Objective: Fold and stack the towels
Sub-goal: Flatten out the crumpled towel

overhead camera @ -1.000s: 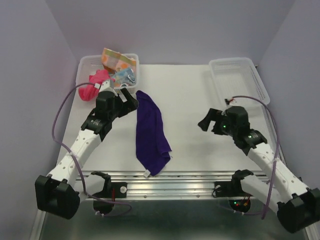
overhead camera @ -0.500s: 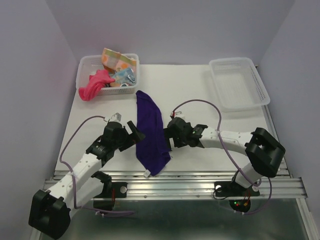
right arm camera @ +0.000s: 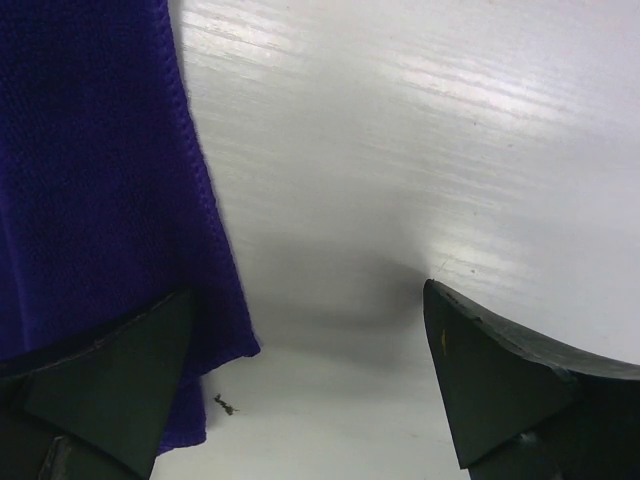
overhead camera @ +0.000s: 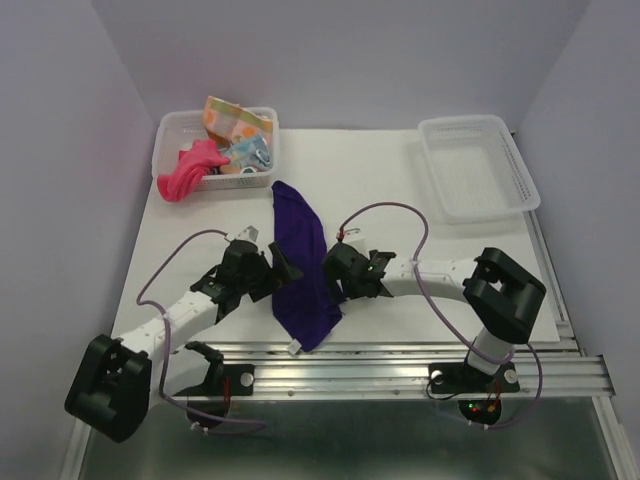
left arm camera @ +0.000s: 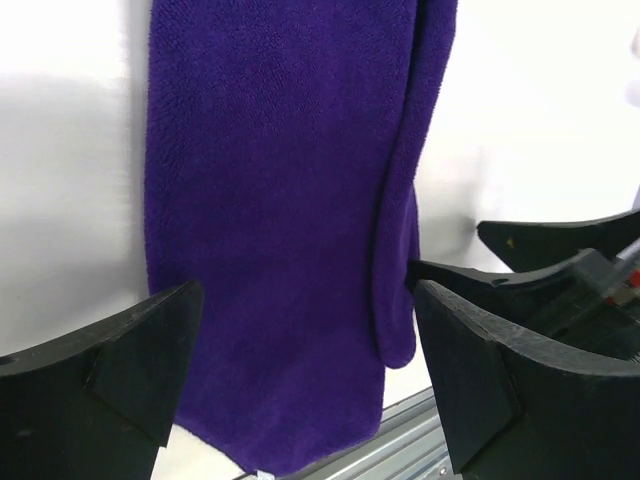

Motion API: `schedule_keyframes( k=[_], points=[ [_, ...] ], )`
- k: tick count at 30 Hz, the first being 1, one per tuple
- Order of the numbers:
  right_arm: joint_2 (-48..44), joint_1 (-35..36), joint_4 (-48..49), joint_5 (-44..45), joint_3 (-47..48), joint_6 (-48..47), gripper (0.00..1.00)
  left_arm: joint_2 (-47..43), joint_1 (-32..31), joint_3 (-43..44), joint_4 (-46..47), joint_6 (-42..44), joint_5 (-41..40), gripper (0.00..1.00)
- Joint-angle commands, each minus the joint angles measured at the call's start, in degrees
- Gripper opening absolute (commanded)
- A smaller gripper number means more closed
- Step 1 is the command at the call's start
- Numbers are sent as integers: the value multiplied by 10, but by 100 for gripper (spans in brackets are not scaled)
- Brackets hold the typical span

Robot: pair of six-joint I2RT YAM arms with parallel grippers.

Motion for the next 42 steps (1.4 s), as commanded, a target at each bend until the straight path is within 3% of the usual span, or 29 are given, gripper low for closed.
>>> schedule_keyframes(
  k=[1, 7, 11, 18, 22, 26, 34, 39, 42],
  points=[
    [12, 4, -56, 75, 12, 50, 100, 57, -6, 35, 58, 24, 18, 99],
    [-15, 4, -67, 115, -9, 62, 100, 193, -9, 79, 99, 50, 32, 99],
    [-24, -6, -66, 129, -21, 57, 91, 280, -9, 135, 99, 73, 28, 99],
    [-48, -85, -38, 95, -69, 46, 83, 392, -9, 244, 73, 118, 31, 99],
    [-64, -123, -4, 63, -98, 30, 79, 410, -9, 284, 64, 129, 32, 99],
    [-72, -128, 47, 16, -110, 18, 72, 361, -18, 274, 58, 132, 29, 99],
    [-46, -129, 76, -20, -112, 18, 41, 129, -67, 112, -55, 69, -78, 99],
    [-57, -128, 90, -43, -121, 22, 21, 1, -81, 31, -132, 15, -70, 99],
    [-72, -128, 97, -50, -128, 26, 12, -24, -95, 12, -158, -12, -66, 99]
  ],
)
